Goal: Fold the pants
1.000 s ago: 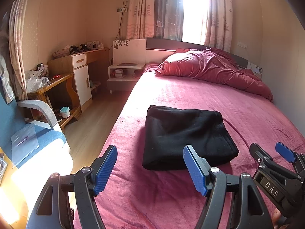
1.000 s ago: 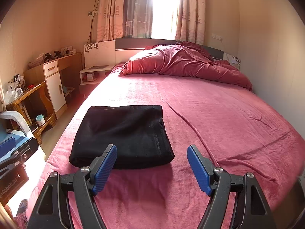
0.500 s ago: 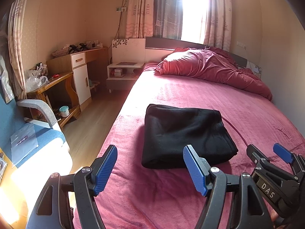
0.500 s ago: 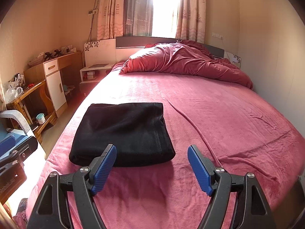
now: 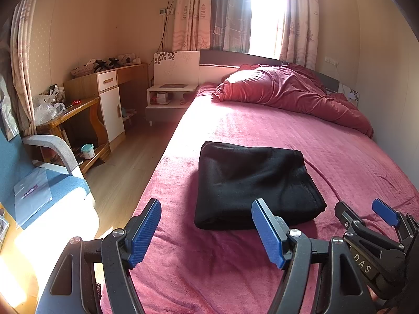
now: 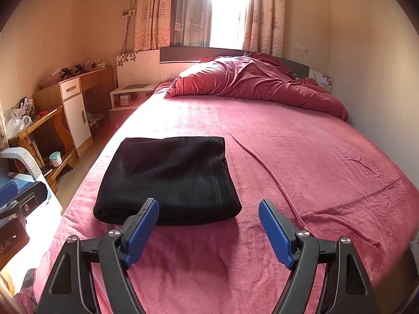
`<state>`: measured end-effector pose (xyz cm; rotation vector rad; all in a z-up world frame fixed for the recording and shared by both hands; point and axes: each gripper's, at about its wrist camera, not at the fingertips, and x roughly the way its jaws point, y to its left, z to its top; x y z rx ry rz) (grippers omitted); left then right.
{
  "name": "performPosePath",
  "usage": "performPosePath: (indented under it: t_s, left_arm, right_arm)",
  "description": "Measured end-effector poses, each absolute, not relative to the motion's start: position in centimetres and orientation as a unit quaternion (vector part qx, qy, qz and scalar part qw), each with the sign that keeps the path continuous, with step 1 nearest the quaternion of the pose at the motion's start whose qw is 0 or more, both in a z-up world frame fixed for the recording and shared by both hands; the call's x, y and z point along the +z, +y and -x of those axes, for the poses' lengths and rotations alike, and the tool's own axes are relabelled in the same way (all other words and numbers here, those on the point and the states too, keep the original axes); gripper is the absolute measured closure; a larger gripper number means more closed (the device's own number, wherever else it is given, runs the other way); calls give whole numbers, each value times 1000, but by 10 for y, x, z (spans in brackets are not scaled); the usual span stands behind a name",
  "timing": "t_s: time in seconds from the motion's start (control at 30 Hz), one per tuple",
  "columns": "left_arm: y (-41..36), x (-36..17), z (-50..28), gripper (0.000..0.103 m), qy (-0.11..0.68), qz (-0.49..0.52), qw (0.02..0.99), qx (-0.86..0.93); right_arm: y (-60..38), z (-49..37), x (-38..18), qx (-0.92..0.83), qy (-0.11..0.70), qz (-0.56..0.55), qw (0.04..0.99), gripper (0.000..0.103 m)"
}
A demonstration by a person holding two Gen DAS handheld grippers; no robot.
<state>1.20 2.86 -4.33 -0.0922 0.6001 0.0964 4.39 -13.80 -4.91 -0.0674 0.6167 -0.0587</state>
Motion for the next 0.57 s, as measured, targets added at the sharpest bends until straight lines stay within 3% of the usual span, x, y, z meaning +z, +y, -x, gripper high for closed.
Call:
performPosePath:
  t_s: [0.3, 0.43, 0.57]
  left_arm:
    - [29, -45, -14, 30, 297, 41, 953, 45]
    - [31, -45, -14, 37, 289, 41, 955, 43]
    - [35, -59, -26, 38, 319, 53, 946, 28]
  right_arm:
    - [-140, -46, -56, -30, 313, 36, 949, 23]
    - [-146, -49, -64, -31, 326, 33, 944, 23]
    - [-169, -56, -81, -45, 355, 6, 934, 23]
